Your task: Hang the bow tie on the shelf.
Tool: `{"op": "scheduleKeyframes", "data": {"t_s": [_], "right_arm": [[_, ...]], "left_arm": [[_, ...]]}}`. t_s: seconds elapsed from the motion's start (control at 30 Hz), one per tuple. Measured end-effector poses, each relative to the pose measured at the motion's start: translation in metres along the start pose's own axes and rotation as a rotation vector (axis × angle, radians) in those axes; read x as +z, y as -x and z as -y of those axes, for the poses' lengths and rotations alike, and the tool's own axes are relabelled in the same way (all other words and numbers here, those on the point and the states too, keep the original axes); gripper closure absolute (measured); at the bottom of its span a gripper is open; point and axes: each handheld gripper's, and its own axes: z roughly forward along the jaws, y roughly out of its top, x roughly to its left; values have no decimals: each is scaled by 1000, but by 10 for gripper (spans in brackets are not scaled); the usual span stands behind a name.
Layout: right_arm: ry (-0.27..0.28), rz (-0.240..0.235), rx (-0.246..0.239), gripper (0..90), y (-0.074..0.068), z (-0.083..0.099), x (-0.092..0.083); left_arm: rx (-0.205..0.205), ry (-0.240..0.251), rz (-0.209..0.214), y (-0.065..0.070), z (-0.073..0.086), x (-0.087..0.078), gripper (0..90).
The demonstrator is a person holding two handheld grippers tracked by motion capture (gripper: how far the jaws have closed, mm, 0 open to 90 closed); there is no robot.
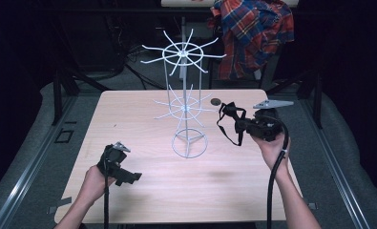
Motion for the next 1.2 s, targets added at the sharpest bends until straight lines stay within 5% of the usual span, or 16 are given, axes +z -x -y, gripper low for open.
{"op": "scheduleKeyframes", "data": {"t_s": [0.43,0.83,1.2], "right_arm": [[58,-60,-4,815,1,-21,6],[-9,-91,55,813,6,-17,30],[-72,-121,49,812,-4,-12,48]], "left_arm": [[1,-2,-2,-1,1,0,1],[9,-11,-1,1,-1,2,1],[11,-11,-3,1,-1,2,1]]}}
